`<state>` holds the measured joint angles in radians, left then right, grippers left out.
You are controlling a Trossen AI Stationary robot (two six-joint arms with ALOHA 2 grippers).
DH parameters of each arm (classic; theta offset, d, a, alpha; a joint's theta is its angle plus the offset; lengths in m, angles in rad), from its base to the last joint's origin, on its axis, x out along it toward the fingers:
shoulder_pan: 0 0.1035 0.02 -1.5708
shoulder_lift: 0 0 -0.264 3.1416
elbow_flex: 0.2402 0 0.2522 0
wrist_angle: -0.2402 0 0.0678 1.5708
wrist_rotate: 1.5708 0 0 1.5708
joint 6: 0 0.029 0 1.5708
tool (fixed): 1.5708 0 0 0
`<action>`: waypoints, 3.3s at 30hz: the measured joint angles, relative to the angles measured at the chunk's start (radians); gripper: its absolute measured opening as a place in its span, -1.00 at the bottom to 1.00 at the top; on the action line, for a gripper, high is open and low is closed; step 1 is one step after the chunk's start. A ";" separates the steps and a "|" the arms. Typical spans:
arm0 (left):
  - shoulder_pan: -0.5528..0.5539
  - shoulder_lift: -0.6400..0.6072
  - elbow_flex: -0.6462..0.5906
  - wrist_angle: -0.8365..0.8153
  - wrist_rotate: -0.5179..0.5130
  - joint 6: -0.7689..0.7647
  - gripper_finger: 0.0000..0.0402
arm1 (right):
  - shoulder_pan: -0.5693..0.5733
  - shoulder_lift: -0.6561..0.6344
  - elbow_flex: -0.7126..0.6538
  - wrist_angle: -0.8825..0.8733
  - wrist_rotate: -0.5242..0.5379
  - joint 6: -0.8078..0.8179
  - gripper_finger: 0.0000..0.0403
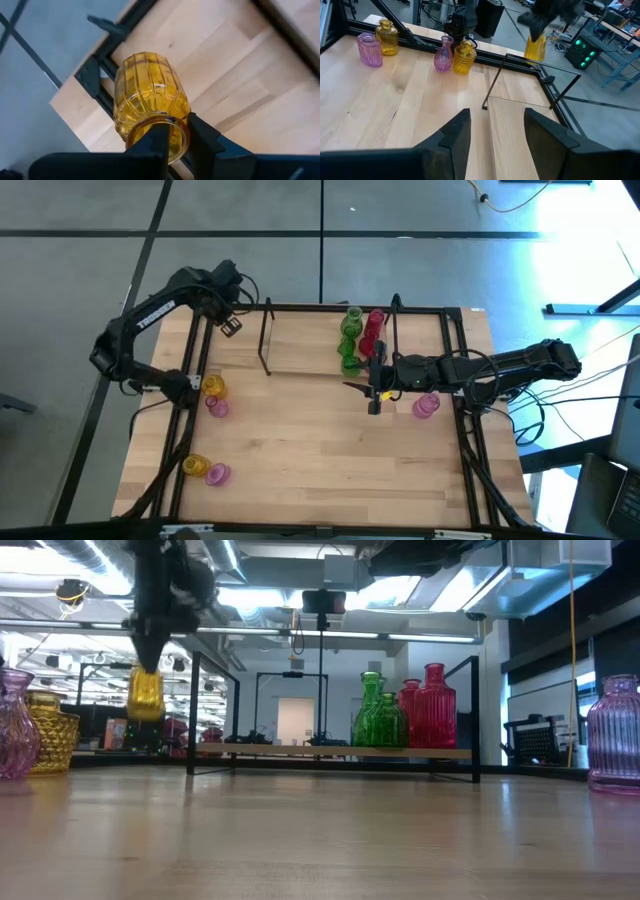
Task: Sort vases onto shelf
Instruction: Put the top yellow vase on the shelf
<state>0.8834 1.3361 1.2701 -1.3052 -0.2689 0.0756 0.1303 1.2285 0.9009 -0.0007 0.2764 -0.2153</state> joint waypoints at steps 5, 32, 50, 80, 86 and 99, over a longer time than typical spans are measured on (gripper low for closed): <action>-0.062 -0.010 0.150 -0.100 0.001 -0.040 -0.80 | 0.000 0.000 0.000 0.005 0.000 0.000 -0.18; -0.776 0.113 0.367 0.018 0.135 -0.239 -0.80 | 0.000 0.000 0.000 0.003 0.000 0.000 -0.18; -0.976 0.528 0.367 0.106 0.315 -0.147 -0.80 | 0.000 0.000 0.000 -0.002 0.000 0.000 -0.18; -1.014 0.610 0.384 0.151 0.258 -0.189 -0.43 | 0.000 0.000 0.000 -0.001 -0.001 0.001 -0.18; -1.021 0.608 0.427 0.105 0.162 -0.195 -0.42 | 0.000 0.000 0.000 -0.001 -0.001 0.001 -0.18; -1.094 0.410 0.251 0.272 0.037 -0.205 -0.42 | 0.000 0.000 0.000 -0.022 -0.002 0.008 -0.18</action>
<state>-0.2110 1.7460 1.5208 -1.0333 -0.2320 -0.1295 0.1307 1.2285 0.9012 -0.0231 0.2747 -0.2073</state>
